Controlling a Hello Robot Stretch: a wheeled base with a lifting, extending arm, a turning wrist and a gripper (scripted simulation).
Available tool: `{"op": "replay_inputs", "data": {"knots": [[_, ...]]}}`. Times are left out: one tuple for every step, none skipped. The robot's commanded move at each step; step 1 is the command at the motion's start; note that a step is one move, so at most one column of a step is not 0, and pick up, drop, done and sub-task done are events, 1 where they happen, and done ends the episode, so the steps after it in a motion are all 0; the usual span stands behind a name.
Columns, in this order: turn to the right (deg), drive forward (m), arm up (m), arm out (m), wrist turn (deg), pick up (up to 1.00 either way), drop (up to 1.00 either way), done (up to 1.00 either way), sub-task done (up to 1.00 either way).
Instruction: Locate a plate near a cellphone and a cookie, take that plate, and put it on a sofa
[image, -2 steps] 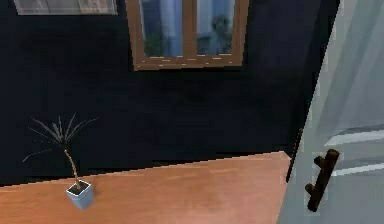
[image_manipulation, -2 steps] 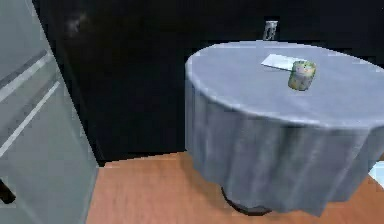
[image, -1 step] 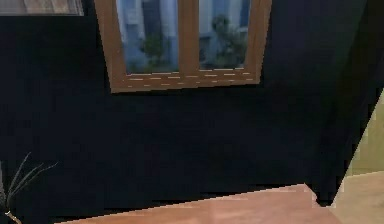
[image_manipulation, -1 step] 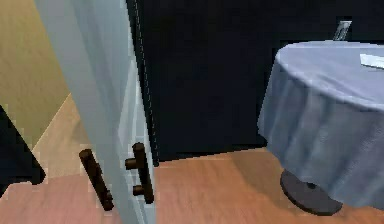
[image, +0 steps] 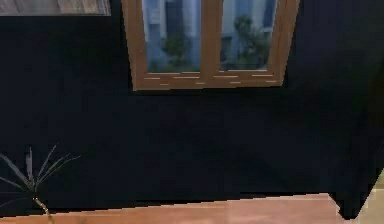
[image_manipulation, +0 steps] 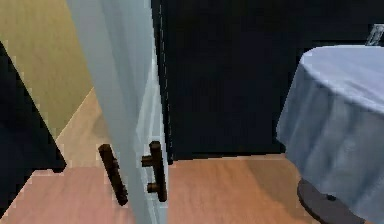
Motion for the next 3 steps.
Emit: {"op": "replay_inputs", "data": {"knots": [[0.0,0.45,0.0,0.0,0.0,0.0,0.0,0.0,0.0],[45.0,0.0,0.0,0.0,0.0,0.0,0.0,0.0,0.0],[42.0,0.0,0.0,0.0,0.0,0.0,0.0,0.0,0.0]]}}
